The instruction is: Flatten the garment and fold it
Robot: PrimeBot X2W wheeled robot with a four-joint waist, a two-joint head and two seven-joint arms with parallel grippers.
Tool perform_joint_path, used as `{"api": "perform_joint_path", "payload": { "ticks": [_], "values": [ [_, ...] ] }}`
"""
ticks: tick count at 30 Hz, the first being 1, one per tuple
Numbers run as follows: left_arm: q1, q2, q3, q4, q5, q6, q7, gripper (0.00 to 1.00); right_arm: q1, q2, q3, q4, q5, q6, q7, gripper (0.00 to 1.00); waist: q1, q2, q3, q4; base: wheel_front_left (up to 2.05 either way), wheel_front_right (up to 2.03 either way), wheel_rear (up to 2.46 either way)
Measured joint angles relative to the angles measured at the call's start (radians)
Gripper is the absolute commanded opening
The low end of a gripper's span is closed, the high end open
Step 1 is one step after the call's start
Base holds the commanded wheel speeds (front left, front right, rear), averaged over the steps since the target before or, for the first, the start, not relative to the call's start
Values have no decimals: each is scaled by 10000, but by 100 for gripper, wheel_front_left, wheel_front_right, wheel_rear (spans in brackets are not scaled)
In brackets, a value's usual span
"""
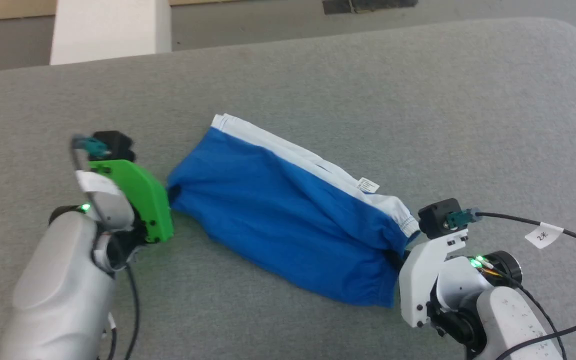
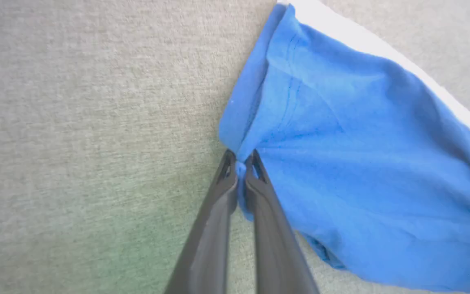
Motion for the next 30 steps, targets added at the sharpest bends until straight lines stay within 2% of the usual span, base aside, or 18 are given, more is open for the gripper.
{"api": "perform_joint_path", "payload": {
  "ticks": [4, 10, 15, 20, 24, 27, 28, 29, 30],
  "values": [
    [390, 236, 326, -548, -178, 19, -372, 0, -8, 2, -267, 10, 190, 0, 280, 0, 0, 0, -202, 309, 0, 0, 0],
    [1569, 257, 581, -1747, -606, 151, -476, 0, -370, -8, -665, -171, -190, 0, 1480, 0, 0, 0, -512, 977, 0, 0, 0],
    [2738, 79, 593, -2821, -1035, 297, -453, 0, -986, -669, -773, -483, -372, 0, 2612, 0, 0, 0, -739, 1474, 0, 0, 0],
    [4097, -144, 370, -3781, -1475, 426, -197, 0, -1569, -1406, -665, -242, -268, 2, 3457, 0, 0, 0, -938, 1827, 0, 0, 0],
    [4840, -380, -105, -4174, -1563, 468, 174, 0, -1611, -1695, -556, 236, -272, 0, 4029, 0, 0, 0, -1062, 1993, 0, 0, 0],
    [5113, -554, -320, -4255, -1613, 556, 274, 0, -1526, -1680, -671, 410, -270, 0, 4209, 0, 0, 0, -1131, 2067, 0, 0, 0],
    [5122, -568, -328, -4263, -1613, 583, 261, 20, -1460, -1636, -738, 420, -272, 0, 4209, 13, 0, 0, -1144, 2078, 0, 0, 0],
    [5114, -569, -309, -4278, -1613, 650, 230, 79, -1361, -1559, -825, 428, -274, 0, 4178, 37, 0, 0, -1161, 2083, 0, 0, 0],
    [5108, -569, -261, -4314, -1607, 677, 142, 100, -1260, -1488, -903, 431, -299, 0, 4075, 100, 0, 0, -1175, 2076, 0, 0, 0]
  ]
}}
